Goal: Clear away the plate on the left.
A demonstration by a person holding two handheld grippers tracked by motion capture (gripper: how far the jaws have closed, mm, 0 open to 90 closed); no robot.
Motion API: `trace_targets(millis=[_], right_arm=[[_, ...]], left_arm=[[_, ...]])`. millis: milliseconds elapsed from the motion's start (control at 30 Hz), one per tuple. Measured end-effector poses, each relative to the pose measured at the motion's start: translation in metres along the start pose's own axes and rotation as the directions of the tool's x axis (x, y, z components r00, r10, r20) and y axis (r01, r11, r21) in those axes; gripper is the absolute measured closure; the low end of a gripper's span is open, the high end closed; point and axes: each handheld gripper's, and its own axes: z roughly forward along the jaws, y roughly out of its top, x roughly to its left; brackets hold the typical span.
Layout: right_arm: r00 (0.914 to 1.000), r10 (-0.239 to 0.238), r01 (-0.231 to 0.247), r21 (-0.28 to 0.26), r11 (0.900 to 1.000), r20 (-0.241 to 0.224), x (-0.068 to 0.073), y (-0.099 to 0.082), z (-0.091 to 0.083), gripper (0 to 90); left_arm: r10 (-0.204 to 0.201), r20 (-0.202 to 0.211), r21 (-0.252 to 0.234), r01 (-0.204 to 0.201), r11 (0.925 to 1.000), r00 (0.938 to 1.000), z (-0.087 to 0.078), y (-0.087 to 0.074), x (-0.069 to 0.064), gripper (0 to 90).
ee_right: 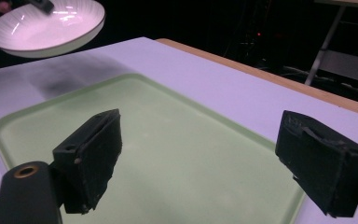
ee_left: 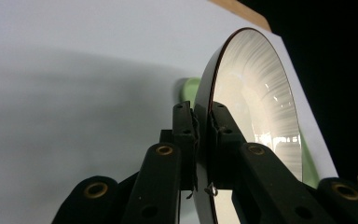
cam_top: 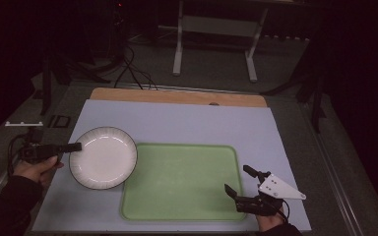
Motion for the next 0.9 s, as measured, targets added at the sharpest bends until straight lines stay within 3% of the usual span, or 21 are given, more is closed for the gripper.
trace_targets(millis=[267, 467, 900], right_arm=[[1.0000, -0.002, 0.002, 0.000, 1.0000, 0.000, 0.000, 0.001, 0.000, 14.2], [1.0000, -0.006, 0.006, -0.004, 1.0000, 0.002, 0.000, 0.001, -0.001, 14.3], [0.9998, -0.019, 0.019, -0.009, 0.9998, -0.002, 0.002, 0.003, 0.000, 14.3]], left_arm=[[0.027, 0.016, -0.009, -0.026, 0.9996, 0.9995, 0.000, 0.010, -0.020, 82.8], [0.095, 0.003, -0.022, -0.095, 0.9953, 0.9955, -0.001, 0.017, -0.043, 82.7], [0.159, 0.071, 0.015, -0.161, 0.9869, 0.9847, 0.019, 0.029, -0.083, 82.7]])
